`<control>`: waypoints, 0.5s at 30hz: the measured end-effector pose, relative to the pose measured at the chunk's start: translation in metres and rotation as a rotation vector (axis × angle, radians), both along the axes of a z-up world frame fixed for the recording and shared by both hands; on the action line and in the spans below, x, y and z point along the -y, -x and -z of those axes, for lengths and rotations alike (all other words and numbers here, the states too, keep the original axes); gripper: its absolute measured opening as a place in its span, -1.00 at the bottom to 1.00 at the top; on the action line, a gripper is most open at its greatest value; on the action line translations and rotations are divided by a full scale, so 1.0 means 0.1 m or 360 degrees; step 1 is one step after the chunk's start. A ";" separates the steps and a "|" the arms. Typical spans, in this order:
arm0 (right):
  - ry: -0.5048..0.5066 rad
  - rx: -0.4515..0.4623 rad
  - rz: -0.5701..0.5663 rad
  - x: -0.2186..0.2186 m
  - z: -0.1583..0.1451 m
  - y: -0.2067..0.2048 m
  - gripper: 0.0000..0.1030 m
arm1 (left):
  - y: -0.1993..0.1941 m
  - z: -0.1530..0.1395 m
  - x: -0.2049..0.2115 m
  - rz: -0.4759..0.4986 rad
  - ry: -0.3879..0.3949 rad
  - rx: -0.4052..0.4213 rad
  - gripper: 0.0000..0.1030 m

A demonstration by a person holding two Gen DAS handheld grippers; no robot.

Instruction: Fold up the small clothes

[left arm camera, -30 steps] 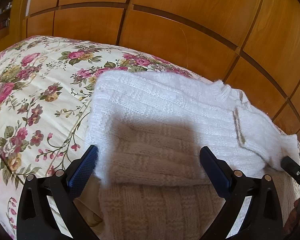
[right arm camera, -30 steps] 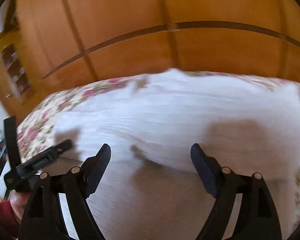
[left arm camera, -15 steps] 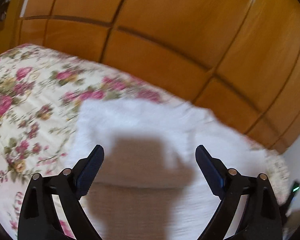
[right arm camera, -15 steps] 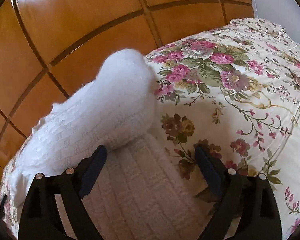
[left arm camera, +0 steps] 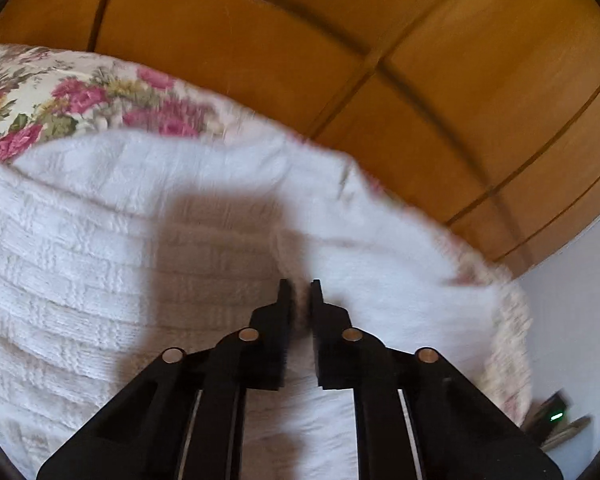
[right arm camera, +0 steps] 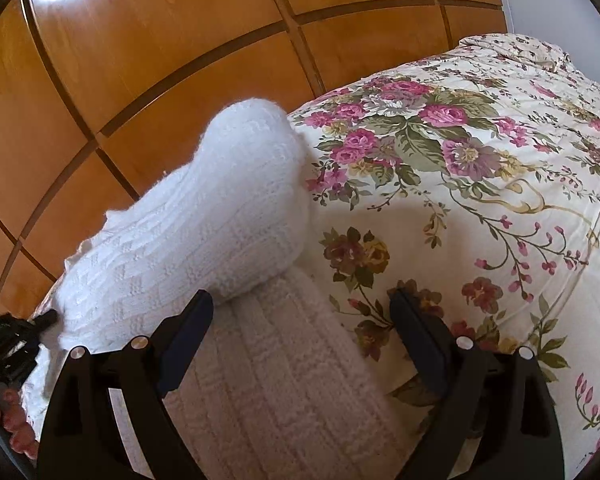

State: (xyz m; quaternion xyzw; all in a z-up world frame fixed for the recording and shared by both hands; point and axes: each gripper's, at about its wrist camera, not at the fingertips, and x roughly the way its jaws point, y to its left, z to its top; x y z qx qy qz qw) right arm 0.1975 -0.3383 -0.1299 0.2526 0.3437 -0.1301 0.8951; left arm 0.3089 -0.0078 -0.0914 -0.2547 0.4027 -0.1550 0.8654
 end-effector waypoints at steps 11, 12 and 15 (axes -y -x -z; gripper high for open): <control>-0.0015 0.0008 -0.0003 0.00 0.01 0.00 0.76 | 0.38 0.39 -0.68 -0.0161 0.0068 0.0007 -1.00; -0.0012 0.0005 -0.0002 0.00 0.01 0.00 0.76 | 0.38 0.35 -0.68 -0.0137 0.0088 0.0029 -0.89; -0.0006 -0.0002 -0.0003 0.00 0.01 0.00 0.76 | 0.32 0.17 -0.55 -0.0047 0.0132 0.0089 0.35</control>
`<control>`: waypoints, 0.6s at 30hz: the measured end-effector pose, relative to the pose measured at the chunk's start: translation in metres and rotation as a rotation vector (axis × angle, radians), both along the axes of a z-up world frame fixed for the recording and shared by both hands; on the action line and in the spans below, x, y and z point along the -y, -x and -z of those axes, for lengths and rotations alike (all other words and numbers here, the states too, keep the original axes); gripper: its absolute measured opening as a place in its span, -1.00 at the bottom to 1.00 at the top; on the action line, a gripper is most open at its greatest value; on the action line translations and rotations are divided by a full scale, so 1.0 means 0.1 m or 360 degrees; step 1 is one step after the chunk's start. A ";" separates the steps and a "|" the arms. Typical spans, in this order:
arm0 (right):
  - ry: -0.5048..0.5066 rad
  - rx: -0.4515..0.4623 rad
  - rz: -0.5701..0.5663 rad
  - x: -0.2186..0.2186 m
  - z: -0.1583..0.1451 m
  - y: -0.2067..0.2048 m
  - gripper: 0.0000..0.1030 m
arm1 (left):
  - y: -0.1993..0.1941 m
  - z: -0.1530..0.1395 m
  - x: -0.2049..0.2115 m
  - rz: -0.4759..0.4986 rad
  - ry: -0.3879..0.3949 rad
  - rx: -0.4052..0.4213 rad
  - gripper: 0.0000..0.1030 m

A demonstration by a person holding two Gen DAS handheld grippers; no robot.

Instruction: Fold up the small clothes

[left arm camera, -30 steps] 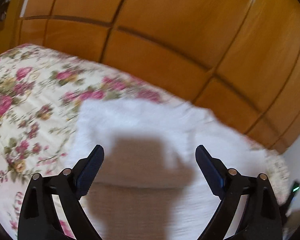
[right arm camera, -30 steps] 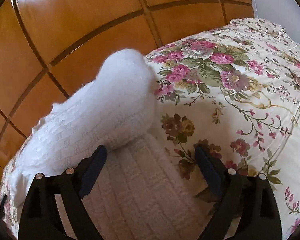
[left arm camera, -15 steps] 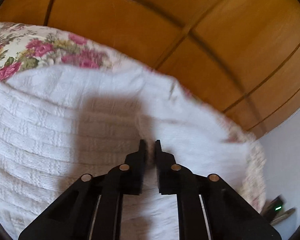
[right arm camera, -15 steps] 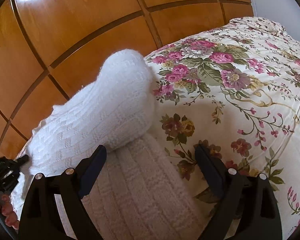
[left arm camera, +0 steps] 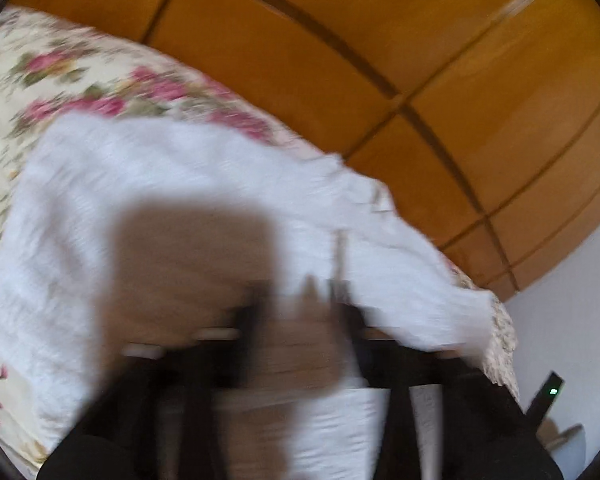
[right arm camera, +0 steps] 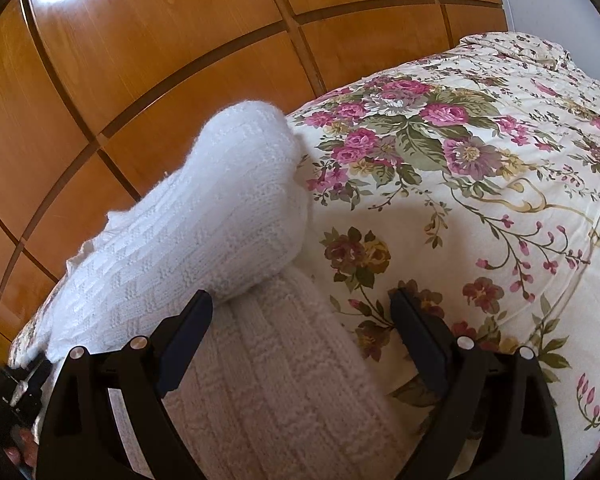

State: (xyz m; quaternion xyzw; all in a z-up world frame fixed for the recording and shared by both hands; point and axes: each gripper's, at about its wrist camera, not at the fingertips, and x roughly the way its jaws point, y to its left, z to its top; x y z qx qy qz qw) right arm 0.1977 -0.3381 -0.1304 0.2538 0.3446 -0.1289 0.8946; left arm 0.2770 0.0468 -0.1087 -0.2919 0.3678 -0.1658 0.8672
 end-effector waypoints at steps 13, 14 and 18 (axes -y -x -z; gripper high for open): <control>-0.0004 0.0004 0.0000 0.00 0.00 0.00 0.76 | -0.26 -0.23 0.51 0.0135 -0.0035 0.0008 -0.84; -0.0007 0.0006 0.0000 0.00 0.00 0.00 0.76 | -0.23 -0.23 0.40 0.0062 0.0007 0.0007 -0.84; -0.0011 0.0002 -0.0006 0.00 0.00 -0.01 0.78 | -0.19 0.04 0.18 -0.0062 -0.0099 -0.0073 -0.84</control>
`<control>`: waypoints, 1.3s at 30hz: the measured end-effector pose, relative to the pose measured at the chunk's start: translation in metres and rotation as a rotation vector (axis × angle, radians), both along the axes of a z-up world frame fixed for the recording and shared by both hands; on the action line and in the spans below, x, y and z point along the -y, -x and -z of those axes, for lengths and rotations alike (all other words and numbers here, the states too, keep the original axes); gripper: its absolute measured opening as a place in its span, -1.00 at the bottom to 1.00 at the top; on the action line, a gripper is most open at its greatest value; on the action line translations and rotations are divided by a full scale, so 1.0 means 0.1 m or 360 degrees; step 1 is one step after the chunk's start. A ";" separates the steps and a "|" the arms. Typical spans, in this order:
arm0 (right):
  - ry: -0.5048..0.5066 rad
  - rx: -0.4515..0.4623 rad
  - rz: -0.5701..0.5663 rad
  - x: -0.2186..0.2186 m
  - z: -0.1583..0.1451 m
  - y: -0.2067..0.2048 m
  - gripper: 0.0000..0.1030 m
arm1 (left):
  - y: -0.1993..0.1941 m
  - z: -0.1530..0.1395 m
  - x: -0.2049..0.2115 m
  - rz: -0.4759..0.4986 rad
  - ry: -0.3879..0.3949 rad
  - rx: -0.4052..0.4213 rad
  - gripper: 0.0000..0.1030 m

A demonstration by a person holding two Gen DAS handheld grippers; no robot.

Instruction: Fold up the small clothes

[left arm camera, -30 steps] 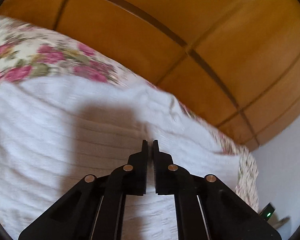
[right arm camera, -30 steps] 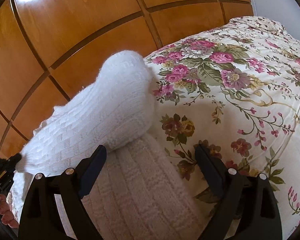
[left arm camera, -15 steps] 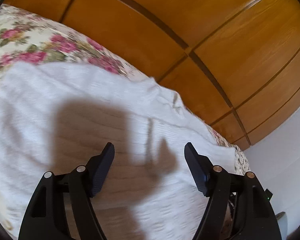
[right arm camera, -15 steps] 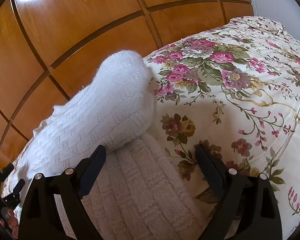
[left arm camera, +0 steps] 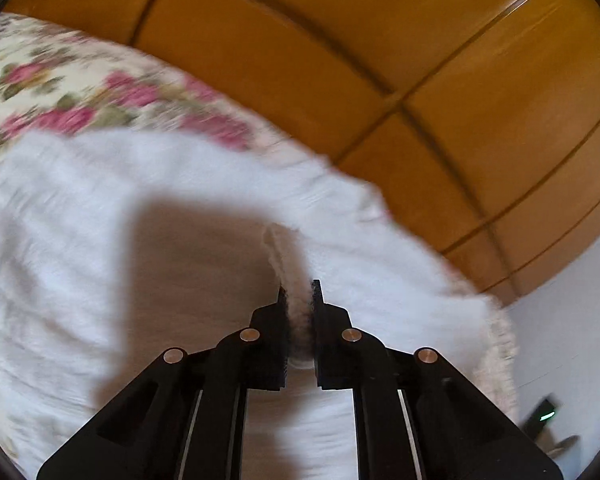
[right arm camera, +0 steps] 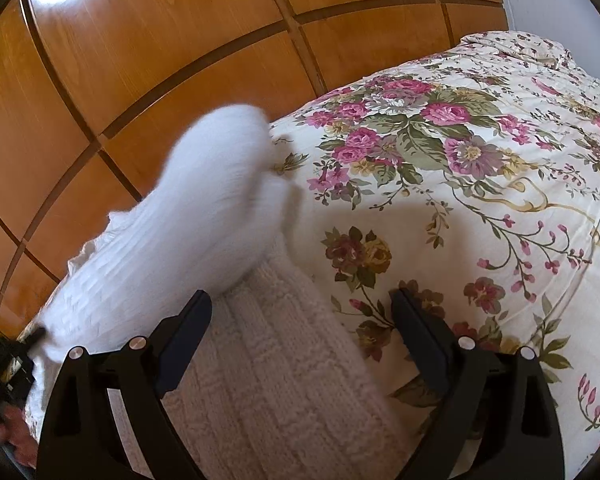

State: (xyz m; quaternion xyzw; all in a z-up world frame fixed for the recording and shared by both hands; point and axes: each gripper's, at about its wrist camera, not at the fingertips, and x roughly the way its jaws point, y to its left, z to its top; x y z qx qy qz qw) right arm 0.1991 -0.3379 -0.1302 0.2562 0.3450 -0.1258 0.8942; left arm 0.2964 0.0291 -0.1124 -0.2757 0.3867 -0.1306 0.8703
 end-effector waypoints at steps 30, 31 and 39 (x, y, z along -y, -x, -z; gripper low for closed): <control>0.0270 -0.0166 -0.0124 0.18 -0.09 -0.90 0.83 | 0.04 0.32 -0.03 0.0016 0.0163 0.0094 -0.81; 0.0269 -0.0153 -0.0171 0.15 -0.09 -0.93 0.83 | 0.04 0.32 -0.03 0.0017 0.0163 0.0095 -0.81; 0.0513 -0.0268 0.0290 0.30 -0.23 -0.77 0.43 | 0.03 0.35 -0.04 0.0026 0.0181 0.0103 -0.81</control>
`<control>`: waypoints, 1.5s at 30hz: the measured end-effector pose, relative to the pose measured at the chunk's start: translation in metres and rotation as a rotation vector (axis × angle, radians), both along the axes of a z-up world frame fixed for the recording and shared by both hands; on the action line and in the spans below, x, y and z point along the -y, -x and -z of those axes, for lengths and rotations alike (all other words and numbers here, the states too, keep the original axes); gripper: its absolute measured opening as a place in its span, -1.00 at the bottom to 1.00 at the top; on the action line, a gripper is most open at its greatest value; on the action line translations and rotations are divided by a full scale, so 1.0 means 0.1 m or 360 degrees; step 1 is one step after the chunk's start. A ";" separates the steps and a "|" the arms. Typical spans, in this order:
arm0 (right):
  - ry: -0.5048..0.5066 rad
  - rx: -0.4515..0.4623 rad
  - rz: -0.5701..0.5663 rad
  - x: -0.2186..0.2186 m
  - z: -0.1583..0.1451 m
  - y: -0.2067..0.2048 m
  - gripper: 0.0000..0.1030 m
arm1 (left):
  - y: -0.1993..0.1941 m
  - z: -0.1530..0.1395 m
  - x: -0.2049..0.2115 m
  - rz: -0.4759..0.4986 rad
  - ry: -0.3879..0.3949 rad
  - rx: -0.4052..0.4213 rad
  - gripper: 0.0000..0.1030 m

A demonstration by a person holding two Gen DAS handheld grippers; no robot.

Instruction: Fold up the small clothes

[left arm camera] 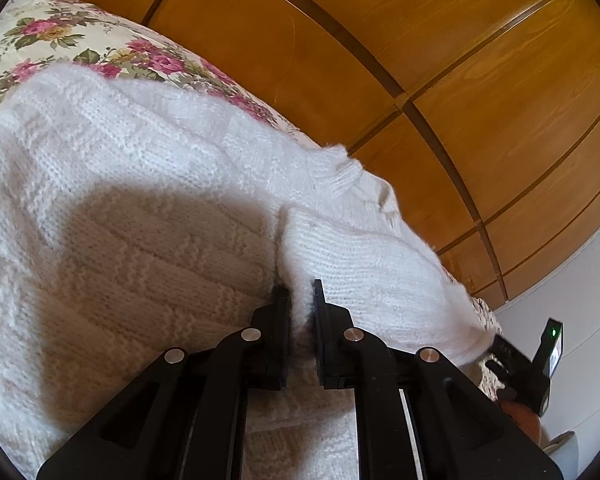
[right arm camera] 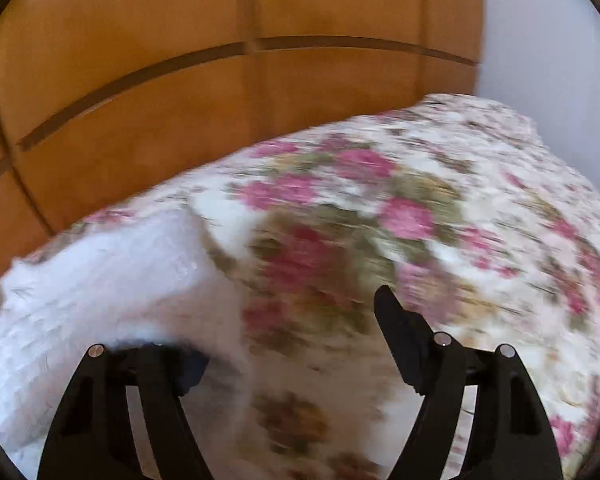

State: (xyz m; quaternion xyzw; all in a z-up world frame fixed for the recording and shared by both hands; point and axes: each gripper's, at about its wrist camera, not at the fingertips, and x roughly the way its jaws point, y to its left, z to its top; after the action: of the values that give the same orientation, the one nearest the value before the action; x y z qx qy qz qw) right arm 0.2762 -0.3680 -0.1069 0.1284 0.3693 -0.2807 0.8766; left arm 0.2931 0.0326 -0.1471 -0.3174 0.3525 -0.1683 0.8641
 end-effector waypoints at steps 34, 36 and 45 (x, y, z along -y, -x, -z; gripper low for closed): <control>-0.0142 -0.0192 -0.0222 0.18 0.33 -0.71 0.95 | -0.02 -0.07 0.08 0.0097 -0.0031 0.0074 -0.31; -0.0159 -0.0184 -0.0190 0.23 0.35 -0.72 0.95 | -0.03 -0.07 0.08 0.0099 -0.0029 0.0078 -0.31; -0.0258 0.0087 -0.0303 0.17 -0.02 0.05 0.95 | -0.04 -0.07 0.08 0.0099 -0.0037 0.0078 -0.31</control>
State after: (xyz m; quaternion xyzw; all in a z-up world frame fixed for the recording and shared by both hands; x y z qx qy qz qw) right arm 0.2713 -0.3853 -0.1047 0.1708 0.3774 -0.1617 0.8957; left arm 0.2969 0.0243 -0.1397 -0.2919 0.3429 -0.1988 0.8705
